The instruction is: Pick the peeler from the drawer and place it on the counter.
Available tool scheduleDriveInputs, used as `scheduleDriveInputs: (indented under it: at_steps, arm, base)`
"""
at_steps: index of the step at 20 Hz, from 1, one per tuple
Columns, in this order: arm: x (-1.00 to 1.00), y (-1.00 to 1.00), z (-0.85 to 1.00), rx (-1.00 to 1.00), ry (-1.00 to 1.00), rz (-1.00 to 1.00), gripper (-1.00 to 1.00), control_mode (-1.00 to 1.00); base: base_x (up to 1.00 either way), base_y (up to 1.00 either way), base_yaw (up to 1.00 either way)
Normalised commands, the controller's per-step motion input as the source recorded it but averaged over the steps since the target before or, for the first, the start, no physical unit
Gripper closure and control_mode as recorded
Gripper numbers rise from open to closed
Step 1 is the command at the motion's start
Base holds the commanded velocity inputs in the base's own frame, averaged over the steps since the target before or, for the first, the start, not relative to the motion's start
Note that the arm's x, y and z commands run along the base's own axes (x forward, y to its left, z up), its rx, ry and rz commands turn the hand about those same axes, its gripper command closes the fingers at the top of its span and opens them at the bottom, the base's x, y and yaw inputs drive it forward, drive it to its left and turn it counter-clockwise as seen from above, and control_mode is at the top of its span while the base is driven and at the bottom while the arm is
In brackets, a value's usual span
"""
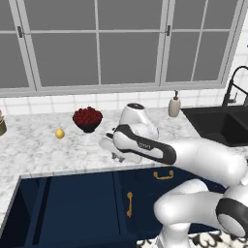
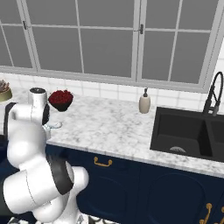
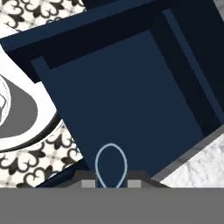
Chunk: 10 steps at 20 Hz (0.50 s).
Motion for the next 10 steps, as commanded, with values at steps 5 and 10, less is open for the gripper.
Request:
scheduleDriveInputs:
  at_steps: [5,10]
  arm:
    - [0.29,0.07,-0.19,-0.12,-0.03,0.02,1.00,-1.00]
    - [0.63,-0.24,-0.65,-0.20,-0.17,0.02,1.00,-1.00]
  base:
    - [0.00,0.00,0.00]
    - [0.00,0.00,0.00]
